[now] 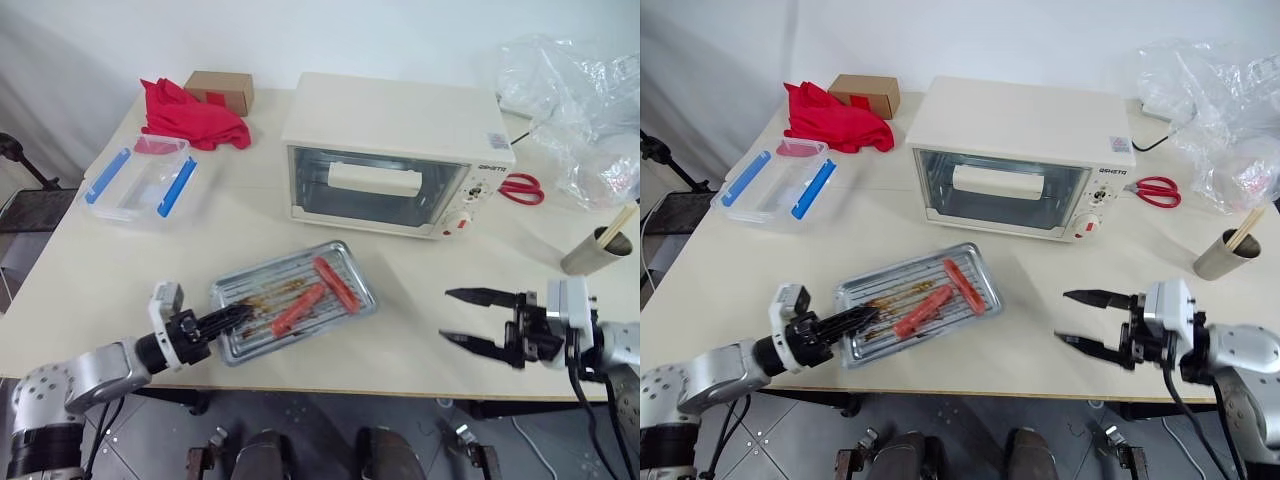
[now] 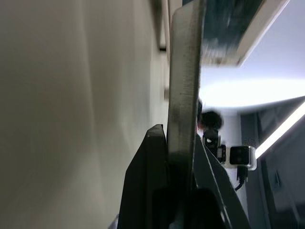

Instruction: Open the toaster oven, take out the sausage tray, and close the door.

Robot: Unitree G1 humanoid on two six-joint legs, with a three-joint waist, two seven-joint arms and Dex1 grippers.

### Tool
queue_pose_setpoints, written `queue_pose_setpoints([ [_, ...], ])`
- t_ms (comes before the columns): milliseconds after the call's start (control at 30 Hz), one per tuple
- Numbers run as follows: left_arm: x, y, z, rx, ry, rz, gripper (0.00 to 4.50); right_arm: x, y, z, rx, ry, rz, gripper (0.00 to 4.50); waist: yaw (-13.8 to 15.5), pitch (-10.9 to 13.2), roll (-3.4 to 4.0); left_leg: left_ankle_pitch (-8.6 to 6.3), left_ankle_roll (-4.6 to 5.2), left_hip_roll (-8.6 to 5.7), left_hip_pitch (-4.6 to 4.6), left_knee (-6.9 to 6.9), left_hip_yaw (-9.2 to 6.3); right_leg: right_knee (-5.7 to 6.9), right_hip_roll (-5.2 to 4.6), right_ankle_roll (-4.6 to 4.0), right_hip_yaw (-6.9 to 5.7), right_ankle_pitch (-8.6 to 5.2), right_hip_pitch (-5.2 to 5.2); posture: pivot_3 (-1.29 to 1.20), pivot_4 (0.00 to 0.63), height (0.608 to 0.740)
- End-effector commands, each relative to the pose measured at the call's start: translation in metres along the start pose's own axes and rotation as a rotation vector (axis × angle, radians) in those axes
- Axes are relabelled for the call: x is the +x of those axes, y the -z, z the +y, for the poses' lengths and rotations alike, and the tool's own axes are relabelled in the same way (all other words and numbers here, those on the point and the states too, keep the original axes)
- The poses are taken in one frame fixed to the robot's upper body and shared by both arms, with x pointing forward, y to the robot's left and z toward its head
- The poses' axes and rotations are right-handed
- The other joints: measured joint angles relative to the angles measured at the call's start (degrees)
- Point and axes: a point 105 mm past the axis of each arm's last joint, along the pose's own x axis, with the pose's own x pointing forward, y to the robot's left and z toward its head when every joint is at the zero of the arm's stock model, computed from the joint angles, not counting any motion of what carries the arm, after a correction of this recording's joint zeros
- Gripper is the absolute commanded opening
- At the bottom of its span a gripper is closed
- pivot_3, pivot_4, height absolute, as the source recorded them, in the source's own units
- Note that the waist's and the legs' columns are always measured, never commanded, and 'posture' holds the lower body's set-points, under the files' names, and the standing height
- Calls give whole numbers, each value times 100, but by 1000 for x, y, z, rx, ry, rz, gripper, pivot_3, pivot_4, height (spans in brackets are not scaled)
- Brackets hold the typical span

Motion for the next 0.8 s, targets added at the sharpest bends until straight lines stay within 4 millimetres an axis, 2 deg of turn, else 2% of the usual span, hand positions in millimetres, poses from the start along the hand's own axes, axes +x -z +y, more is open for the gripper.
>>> queue_pose_setpoints([
  [33, 19, 5, -4, 11, 3, 93, 0, -6, -12, 10, -58, 33, -17, 4472, -3, 0, 0, 0, 0, 0, 1, 0, 1, 0, 0, 0, 1, 0, 0, 0, 150, 740],
  [200, 59, 12, 0, 96, -75, 245, 0, -19, -9, 21, -40, 101, 25, 4472, 157, -2, 3, 2, -2, -9, 1, 1, 1, -3, 1, 2, 5, 1, 4, 0, 150, 740],
  [500, 105, 13, 19, 165, -188, 303, 0, -22, -12, 21, -53, 162, 39, 4472, 321, -23, 38, 9, 14, -42, 5, 5, -19, -15, -16, 7, 6, 4, 24, 0, 150, 740],
  [733, 120, 18, 17, 196, -185, 349, 0, -22, -15, 22, -52, 178, 41, 4472, 400, -30, 50, 9, 26, -82, 17, 6, -105, -48, -26, 7, 10, 4, 97, 0, 150, 740],
  [800, 123, 18, 15, 227, -184, 355, 637, -21, -14, 22, -46, 177, 44, 4500, 416, -30, 50, 8, 28, -85, 15, 6, -111, -46, -27, 7, 11, 4, 101, 0, 150, 740],
])
